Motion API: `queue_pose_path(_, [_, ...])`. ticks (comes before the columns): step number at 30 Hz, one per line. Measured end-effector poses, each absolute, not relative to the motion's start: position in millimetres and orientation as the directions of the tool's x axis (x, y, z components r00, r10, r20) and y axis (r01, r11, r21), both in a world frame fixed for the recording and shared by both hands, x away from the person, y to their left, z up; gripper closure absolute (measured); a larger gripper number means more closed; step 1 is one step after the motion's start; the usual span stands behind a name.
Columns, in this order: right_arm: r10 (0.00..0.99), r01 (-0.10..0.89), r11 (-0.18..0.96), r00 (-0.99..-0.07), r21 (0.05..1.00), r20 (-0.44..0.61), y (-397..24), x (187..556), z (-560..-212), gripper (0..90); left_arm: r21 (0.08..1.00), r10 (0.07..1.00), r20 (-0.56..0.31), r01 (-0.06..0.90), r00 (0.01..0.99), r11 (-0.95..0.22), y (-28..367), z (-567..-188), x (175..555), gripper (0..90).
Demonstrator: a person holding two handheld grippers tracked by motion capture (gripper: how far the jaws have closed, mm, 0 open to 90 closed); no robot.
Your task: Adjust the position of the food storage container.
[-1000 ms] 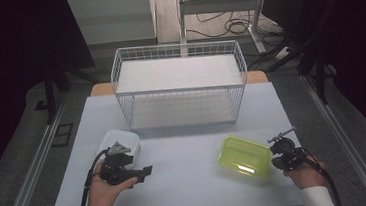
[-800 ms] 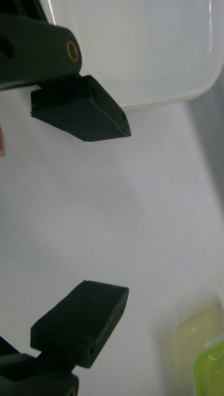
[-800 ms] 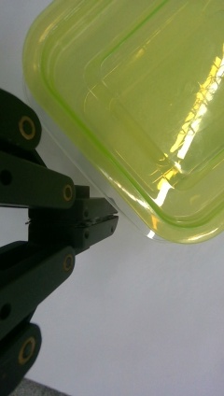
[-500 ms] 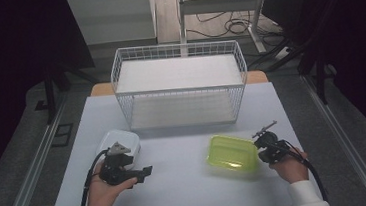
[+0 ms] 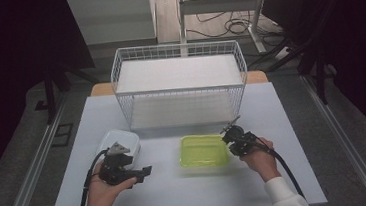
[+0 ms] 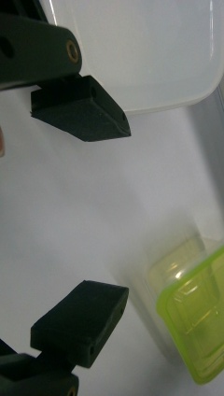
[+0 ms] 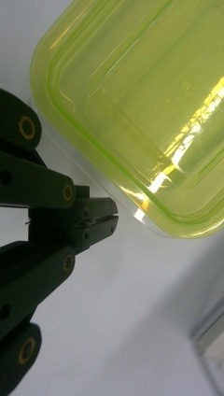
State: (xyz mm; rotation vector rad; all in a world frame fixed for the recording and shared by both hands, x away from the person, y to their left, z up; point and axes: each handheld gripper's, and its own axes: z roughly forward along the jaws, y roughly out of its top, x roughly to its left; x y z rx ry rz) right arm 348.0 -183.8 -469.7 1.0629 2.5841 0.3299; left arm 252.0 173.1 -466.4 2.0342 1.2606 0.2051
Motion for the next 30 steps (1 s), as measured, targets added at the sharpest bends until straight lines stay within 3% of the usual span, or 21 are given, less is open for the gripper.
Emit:
queue_pose_path(9, [0.691, 0.612, 0.716, -0.689, 0.336, -0.216, -171, 347, -473, 89.0, 0.651, 0.830, -0.241, 0.718, 0.502, -0.246, 174, -466, 252, 19.8])
queue_pose_path(14, [0.733, 0.633, 0.667, -0.652, 0.393, -0.195, -190, 341, -460, 86.6, 0.662, 0.835, -0.246, 0.715, 0.492, -0.227, 173, -464, 252, 19.5])
queue_pose_path(16, [0.758, 0.647, 0.635, -0.627, 0.422, -0.179, -199, 339, -456, 79.1, 0.664, 0.838, -0.244, 0.714, 0.488, -0.223, 173, -464, 252, 19.4])
queue_pose_path(20, [0.809, 0.685, 0.544, -0.582, 0.485, -0.086, -215, 337, -451, 48.5, 0.675, 0.848, -0.251, 0.712, 0.467, -0.193, 178, -464, 247, 19.4])
queue_pose_path(23, [0.839, 0.709, 0.452, -0.544, 0.541, 0.011, -224, 335, -445, 34.5, 0.681, 0.855, -0.266, 0.715, 0.446, -0.161, 183, -465, 241, 19.3])
queue_pose_path(30, [0.838, 0.713, 0.378, -0.535, 0.591, 0.108, -233, 333, -442, 28.8, 0.687, 0.862, -0.267, 0.712, 0.430, -0.142, 183, -463, 237, 19.3])
